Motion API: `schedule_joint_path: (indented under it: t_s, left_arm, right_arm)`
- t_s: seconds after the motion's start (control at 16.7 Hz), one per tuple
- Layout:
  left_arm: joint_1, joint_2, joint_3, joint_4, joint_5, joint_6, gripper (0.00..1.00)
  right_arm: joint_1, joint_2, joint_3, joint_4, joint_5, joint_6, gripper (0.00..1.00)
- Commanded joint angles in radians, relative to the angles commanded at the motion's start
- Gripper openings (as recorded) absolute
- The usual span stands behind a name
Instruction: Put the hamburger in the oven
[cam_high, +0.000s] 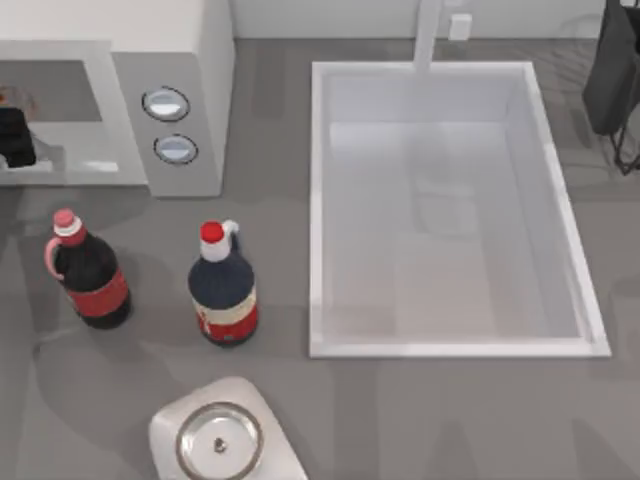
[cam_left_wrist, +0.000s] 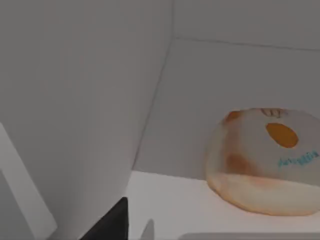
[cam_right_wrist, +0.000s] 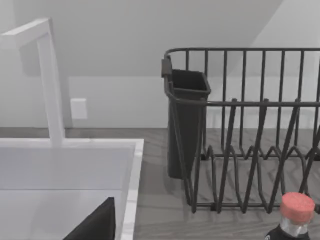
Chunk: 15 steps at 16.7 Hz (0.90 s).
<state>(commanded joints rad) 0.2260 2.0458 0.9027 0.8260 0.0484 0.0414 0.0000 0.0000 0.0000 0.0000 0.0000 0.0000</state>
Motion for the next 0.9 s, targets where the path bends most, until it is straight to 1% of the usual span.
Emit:
schedule_joint_path:
  t_s: [0.54,0.72,0.9]
  left_arm:
    - [0.082,-0.185,-0.424,0.188,0.076,0.042,1.0]
    - [0.099,-0.198,-0.519,0.211,0.092,0.051,1.0]
    - [0.105,-0.183,-0.558,0.206,0.098,0.054,1.0]
  right_arm:
    - [0.0,0.0,0.0,0.0,0.0,0.0,1.0]
    - [0.0,0.0,0.0,0.0,0.0,0.0,1.0]
    - [0.0,0.0,0.0,0.0,0.0,0.0,1.0]
